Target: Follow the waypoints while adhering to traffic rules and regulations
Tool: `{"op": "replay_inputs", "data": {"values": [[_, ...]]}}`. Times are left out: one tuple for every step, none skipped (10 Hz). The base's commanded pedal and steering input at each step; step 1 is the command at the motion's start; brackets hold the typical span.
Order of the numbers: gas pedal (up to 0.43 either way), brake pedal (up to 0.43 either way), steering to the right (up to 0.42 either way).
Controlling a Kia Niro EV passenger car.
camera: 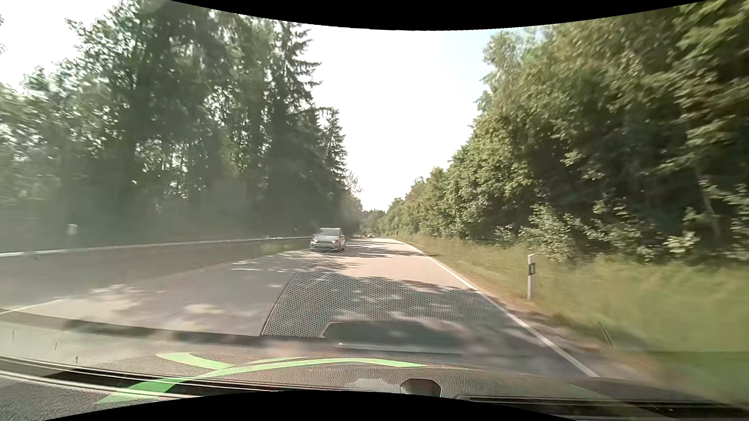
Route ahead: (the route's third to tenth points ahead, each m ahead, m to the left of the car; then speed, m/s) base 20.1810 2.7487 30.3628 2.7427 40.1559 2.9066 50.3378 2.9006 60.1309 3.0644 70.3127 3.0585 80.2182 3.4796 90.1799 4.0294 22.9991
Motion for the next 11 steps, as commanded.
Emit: {"op": "replay_inputs", "data": {"values": [[0.311, 0.000, -0.005], [0.311, 0.000, -0.005], [0.319, 0.000, -0.006], [0.319, 0.000, -0.005], [0.319, 0.000, -0.006], [0.311, 0.000, -0.005], [0.280, 0.000, -0.004], [0.280, 0.000, -0.004], [0.280, 0.000, -0.004], [0.280, 0.000, -0.004], [0.287, 0.000, -0.004]]}}
